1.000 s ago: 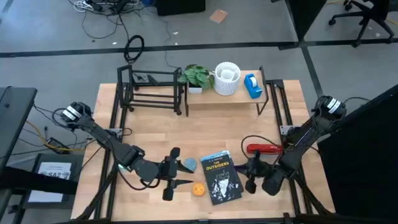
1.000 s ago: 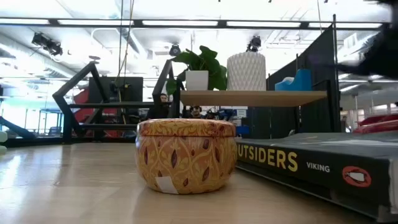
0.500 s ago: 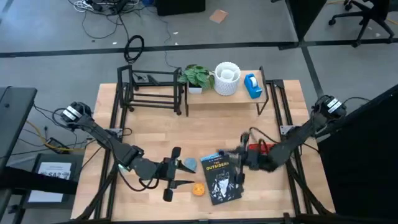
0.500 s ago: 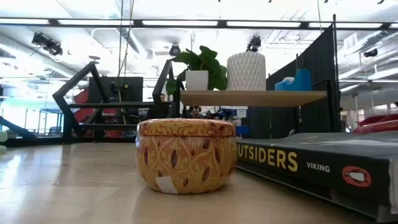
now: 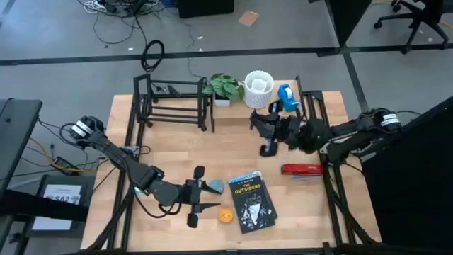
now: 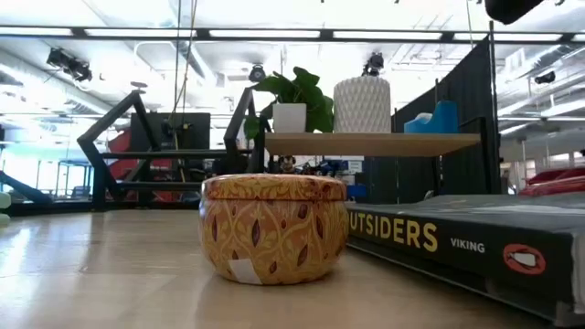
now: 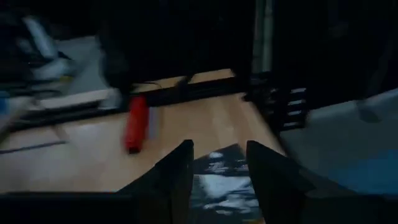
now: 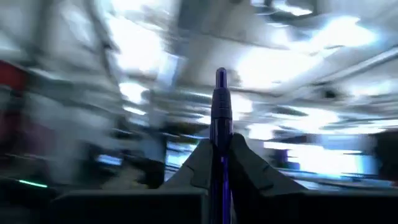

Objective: Stock shelves
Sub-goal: Put the blue pen into the white pen organizer on the shelf

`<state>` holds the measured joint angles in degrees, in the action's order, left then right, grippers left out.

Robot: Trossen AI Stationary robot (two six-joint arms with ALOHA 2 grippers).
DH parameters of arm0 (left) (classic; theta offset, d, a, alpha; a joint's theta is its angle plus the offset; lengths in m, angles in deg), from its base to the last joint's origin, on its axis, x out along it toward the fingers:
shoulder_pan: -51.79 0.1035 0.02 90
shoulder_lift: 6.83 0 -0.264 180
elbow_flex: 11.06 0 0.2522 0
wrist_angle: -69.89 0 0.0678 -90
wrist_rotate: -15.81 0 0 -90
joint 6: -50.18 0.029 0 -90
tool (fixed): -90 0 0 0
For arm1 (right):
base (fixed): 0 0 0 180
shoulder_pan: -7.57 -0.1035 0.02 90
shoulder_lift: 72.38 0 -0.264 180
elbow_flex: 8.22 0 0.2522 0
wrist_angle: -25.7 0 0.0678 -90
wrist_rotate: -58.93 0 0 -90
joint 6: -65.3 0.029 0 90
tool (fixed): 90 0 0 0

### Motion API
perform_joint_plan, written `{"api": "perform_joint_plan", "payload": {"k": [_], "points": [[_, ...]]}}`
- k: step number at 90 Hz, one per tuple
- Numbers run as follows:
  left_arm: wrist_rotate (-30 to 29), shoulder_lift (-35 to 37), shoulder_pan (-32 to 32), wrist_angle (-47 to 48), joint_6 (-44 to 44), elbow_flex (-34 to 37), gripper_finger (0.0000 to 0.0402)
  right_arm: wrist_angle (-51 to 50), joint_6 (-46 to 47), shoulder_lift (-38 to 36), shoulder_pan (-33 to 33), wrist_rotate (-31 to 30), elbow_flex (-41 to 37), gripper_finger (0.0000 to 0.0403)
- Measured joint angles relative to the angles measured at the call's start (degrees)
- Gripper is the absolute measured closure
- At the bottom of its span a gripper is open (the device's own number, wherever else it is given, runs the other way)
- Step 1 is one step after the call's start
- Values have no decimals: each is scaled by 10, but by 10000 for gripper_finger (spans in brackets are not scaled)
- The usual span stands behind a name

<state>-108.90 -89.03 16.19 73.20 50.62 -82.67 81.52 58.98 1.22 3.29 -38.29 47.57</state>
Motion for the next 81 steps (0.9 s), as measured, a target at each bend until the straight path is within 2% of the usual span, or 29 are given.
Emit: {"api": "perform_joint_plan", "payload": {"k": [6, 11, 18, 23, 28, 37, 44, 56, 81], "points": [[-86, 0, -1, -7, 34, 0, 271, -4, 51, -3, 2, 60, 0, 403], [-154, 0, -1, -22, 74, 0, 271, -4, 64, -3, -9, 83, 0, 403], [-179, 0, 6, -74, 161, 0, 271, 0, 49, 2, -34, 86, 0, 403], [-151, 0, 16, -126, 214, 0, 271, -6, 28, 4, -52, 85, 0, 403], [-96, 0, 32, -168, 249, 0, 270, -2, 9, 10, -70, 78, 0, 403], [-3, 0, 67, -201, 273, 0, 266, 5, -24, 15, -103, 48, 0, 403], [45, -5, 96, -220, 275, 0, 257, 10, -46, 20, -122, 25, 0, 403], [88, -30, 130, -292, 275, 0, 233, 11, -58, 25, -139, 9, 0, 403], [101, -103, 159, -400, 276, -25, 198, 26, -64, 38, -143, 3, 0, 403]]}}
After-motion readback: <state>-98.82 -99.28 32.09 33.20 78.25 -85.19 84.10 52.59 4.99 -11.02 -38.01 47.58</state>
